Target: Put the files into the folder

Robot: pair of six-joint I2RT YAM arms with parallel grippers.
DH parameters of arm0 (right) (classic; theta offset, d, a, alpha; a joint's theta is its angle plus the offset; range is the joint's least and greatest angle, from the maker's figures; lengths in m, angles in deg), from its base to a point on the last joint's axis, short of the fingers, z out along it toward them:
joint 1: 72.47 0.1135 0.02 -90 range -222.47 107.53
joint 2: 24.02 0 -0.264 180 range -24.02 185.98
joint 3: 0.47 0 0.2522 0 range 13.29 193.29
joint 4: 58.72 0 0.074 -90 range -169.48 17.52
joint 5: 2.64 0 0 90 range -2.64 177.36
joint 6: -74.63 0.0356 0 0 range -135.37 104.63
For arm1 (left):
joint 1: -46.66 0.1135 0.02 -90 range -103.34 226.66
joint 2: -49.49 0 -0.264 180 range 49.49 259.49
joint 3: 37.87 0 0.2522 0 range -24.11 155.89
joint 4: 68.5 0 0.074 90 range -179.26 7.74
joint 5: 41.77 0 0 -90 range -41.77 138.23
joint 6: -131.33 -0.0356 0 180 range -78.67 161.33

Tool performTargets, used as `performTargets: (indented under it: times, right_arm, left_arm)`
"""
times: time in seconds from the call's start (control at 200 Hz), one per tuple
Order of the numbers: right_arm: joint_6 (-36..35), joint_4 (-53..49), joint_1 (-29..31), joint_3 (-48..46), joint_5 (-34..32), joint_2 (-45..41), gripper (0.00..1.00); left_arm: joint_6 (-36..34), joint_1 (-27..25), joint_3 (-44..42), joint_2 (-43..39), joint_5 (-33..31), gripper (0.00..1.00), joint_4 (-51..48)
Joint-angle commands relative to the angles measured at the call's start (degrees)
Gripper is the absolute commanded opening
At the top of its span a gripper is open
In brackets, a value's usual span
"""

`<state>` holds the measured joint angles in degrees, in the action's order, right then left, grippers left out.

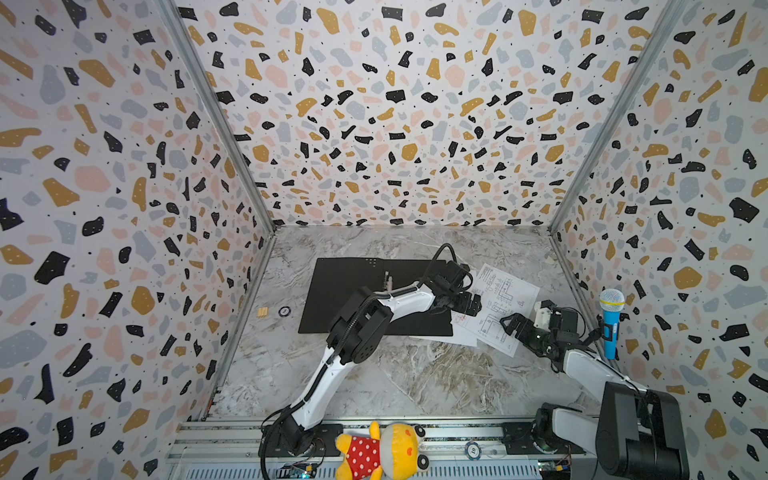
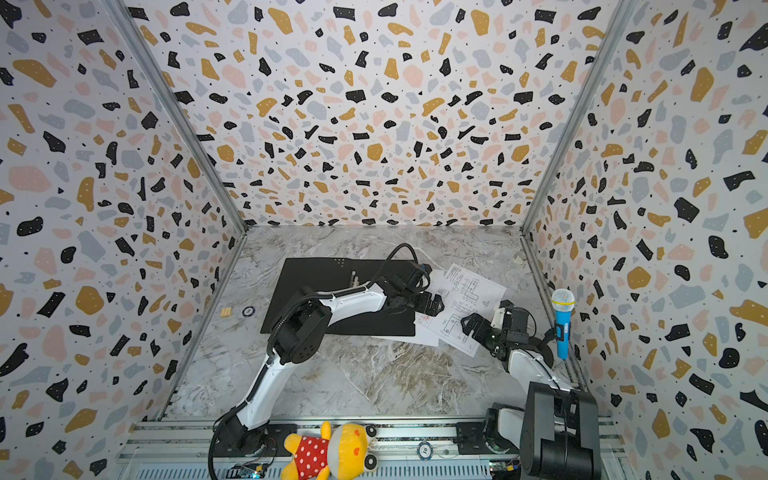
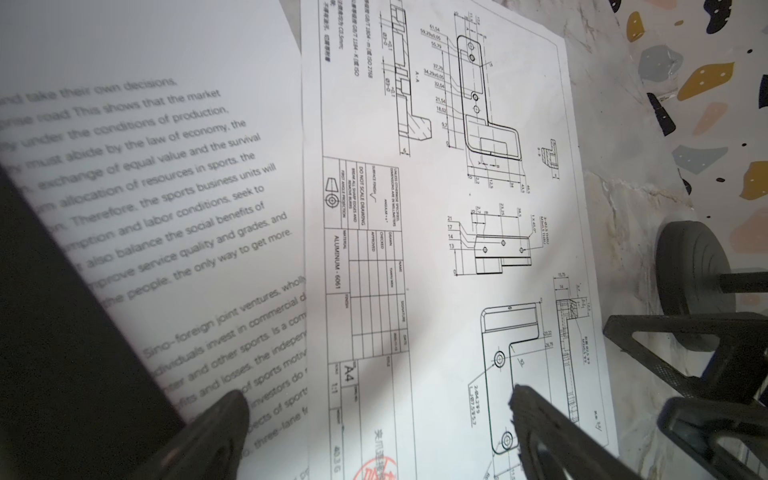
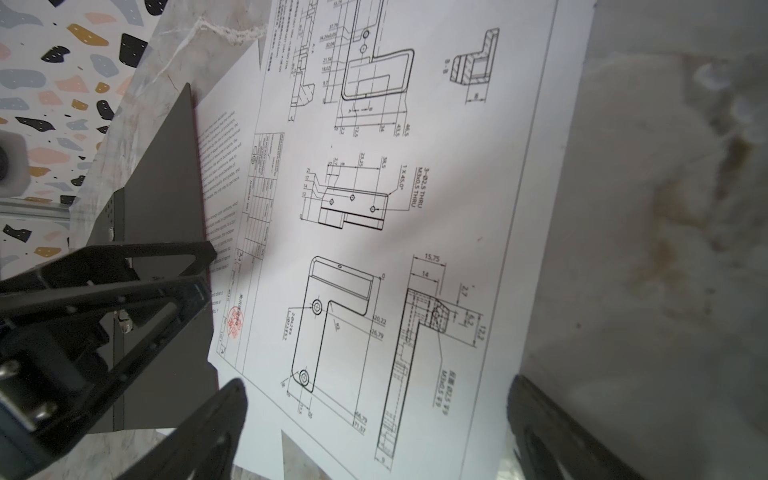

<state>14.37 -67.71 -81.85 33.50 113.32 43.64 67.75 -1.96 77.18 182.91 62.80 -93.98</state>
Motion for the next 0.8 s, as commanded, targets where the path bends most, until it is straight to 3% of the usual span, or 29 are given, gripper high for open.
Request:
performTargets:
  times: [0.0, 0.421, 0.796]
  right_arm:
    - [1.6, -4.0, 0.0, -2.2, 1.3, 1.6, 0.98]
    - [3.1, -1.5, -0.4, -2.7, 4.2, 3.0, 0.98]
    - [5.0, 0.7, -0.6, -3.5, 7.0, 3.2, 0.99]
  left_arm:
    - [0.7, -0.9, -0.9, 1.6, 2.3, 1.0, -0.8]
    - [0.7, -1.6, -3.5, 0.4, 3.6, 1.0, -0.5]
    - [5.2, -1.6, -6.9, -2.6, 8.0, 1.0, 5.4]
